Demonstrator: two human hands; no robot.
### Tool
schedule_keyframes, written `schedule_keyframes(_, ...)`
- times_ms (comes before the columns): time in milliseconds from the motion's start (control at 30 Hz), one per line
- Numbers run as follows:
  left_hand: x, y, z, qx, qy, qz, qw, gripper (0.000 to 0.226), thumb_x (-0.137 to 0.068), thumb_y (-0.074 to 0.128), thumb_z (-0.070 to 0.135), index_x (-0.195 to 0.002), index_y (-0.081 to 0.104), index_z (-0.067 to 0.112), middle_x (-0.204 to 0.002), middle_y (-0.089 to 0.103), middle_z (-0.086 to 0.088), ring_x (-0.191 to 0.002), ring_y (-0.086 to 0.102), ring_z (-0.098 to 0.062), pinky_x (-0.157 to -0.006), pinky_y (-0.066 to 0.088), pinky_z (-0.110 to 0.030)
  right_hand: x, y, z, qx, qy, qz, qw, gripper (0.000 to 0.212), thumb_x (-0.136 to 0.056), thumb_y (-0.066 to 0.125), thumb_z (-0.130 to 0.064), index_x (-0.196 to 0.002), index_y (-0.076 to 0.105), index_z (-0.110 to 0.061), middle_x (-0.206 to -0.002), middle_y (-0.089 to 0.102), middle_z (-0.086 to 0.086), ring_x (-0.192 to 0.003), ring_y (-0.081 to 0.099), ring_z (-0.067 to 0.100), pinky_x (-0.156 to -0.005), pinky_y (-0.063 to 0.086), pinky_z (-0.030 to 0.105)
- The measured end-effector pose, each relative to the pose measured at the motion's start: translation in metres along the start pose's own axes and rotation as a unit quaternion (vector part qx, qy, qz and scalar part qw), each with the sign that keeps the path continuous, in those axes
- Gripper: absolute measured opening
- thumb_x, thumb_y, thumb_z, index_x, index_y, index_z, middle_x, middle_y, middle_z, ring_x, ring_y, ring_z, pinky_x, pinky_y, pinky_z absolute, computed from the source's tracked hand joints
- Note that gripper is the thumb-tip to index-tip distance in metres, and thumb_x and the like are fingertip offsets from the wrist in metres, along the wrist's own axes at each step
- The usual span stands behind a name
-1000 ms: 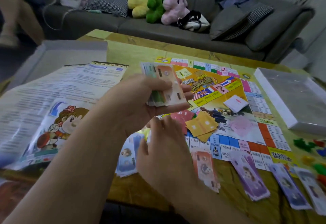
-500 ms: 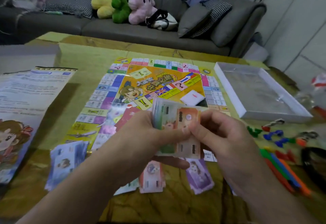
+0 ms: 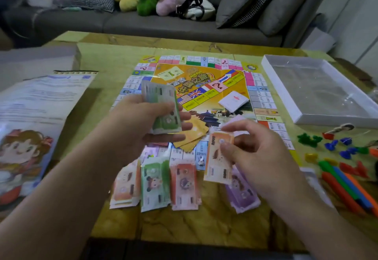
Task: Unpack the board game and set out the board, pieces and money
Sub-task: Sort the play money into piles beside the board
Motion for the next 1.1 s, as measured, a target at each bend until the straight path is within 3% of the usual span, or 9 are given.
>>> schedule_keyframes(133,0.004,-0.036,0.019,0.025,0.041,0.047,0.998,0.024,-0.101,0.058,0.004,-0.124,0.059,-0.004,-0.099,0.078,-0.024,-0.089,0.078,-0.040,-0.068,0.066,-0.046,0.008,0.073,-0.014,0.042,-0.009,-0.079,0.996,0.018,-0.096,0.075,-0.024,-0.106,0.066,-0.037,-0.082,0.074,-0.007,-0.071,0.073,0.004,-0.056,0.057,0.024)
schedule_keyframes(333,0.013,-0.058,0.029,0.043,0.075,0.062,0.994,0.019,-0.101,0.058,0.003,-0.120,0.059,0.001,-0.094,0.079,-0.021,-0.085,0.079,-0.039,-0.071,0.065,-0.051,0.010,0.160,-0.037,0.092,-0.068,-0.124,0.986,0.018,-0.098,0.069,-0.025,-0.110,0.061,-0.036,-0.091,0.072,-0.007,-0.084,0.073,0.009,-0.067,0.064,0.036)
schedule_keyframes(433,0.016,-0.056,0.029,0.057,0.075,0.040,0.995,0.019,-0.101,0.059,0.004,-0.119,0.060,0.000,-0.096,0.079,-0.022,-0.087,0.078,-0.040,-0.071,0.065,-0.051,0.018,0.186,-0.038,0.330,-0.192,-0.119,0.916,0.035,-0.095,0.071,-0.035,-0.125,0.055,-0.028,-0.116,0.061,-0.001,-0.113,0.057,0.020,-0.092,0.057,0.039)
schedule_keyframes(500,0.018,-0.049,0.029,0.071,0.068,0.016,0.995,0.018,-0.100,0.060,0.004,-0.118,0.061,0.000,-0.097,0.078,-0.023,-0.086,0.078,-0.040,-0.067,0.066,-0.048,0.024,0.182,-0.040,0.394,-0.238,-0.062,0.885,0.046,-0.089,0.073,-0.044,-0.127,0.056,-0.024,-0.123,0.053,0.002,-0.116,0.051,0.022,-0.093,0.055,0.035)
schedule_keyframes(600,0.021,-0.035,0.027,0.089,0.052,-0.025,0.994,0.021,-0.098,0.062,0.005,-0.117,0.062,-0.002,-0.097,0.078,-0.024,-0.087,0.079,-0.038,-0.063,0.066,-0.047,0.025,0.148,-0.042,0.285,-0.210,-0.049,0.934,0.034,-0.094,0.066,-0.033,-0.126,0.053,-0.033,-0.128,0.042,-0.012,-0.120,0.044,0.007,-0.097,0.048,0.020)
schedule_keyframes(667,0.024,-0.025,0.025,0.082,0.044,-0.050,0.994,0.021,-0.096,0.065,0.006,-0.115,0.064,-0.001,-0.097,0.079,-0.022,-0.088,0.079,-0.036,-0.064,0.066,-0.046,0.015,0.106,-0.038,0.187,-0.144,-0.044,0.971,0.031,-0.090,0.067,-0.015,-0.110,0.060,-0.037,-0.112,0.051,-0.019,-0.107,0.051,0.000,-0.087,0.043,0.011)
schedule_keyframes(833,0.033,0.011,0.008,0.031,0.014,-0.117,0.993,0.020,-0.089,0.074,0.010,-0.107,0.074,0.001,-0.096,0.079,-0.021,-0.087,0.079,-0.034,-0.058,0.064,-0.038,0.001,0.014,-0.040,-0.113,-0.044,-0.054,0.991,0.016,-0.082,0.068,-0.025,-0.096,0.075,-0.020,-0.079,0.063,0.004,-0.072,0.054,0.018,-0.066,0.042,0.033)
schedule_keyframes(967,0.038,0.043,-0.014,-0.009,-0.004,-0.164,0.986,0.018,-0.081,0.081,0.009,-0.099,0.080,0.007,-0.093,0.079,-0.021,-0.083,0.079,-0.035,-0.059,0.063,-0.037,0.003,-0.003,-0.036,-0.129,-0.066,-0.038,0.989,0.021,-0.088,0.082,-0.030,-0.090,0.072,-0.011,-0.078,0.062,0.023,-0.066,0.054,0.025,-0.062,0.043,0.041)
schedule_keyframes(1100,0.040,0.068,-0.024,0.023,-0.033,-0.215,0.976,0.018,-0.085,0.078,0.008,-0.103,0.078,0.005,-0.102,0.078,-0.023,-0.091,0.078,-0.036,-0.068,0.065,-0.041,-0.001,-0.019,-0.018,-0.108,-0.050,0.004,0.993,0.011,-0.092,0.076,-0.009,-0.082,0.073,-0.009,-0.073,0.074,0.010,-0.057,0.062,0.014,-0.055,0.048,0.030)
Point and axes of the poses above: each hand's wrist, its own x-axis away from the middle knuckle, its own y-axis out of the palm, z = x × y, the point moved 6 cm from there along -x, towards the middle knuckle
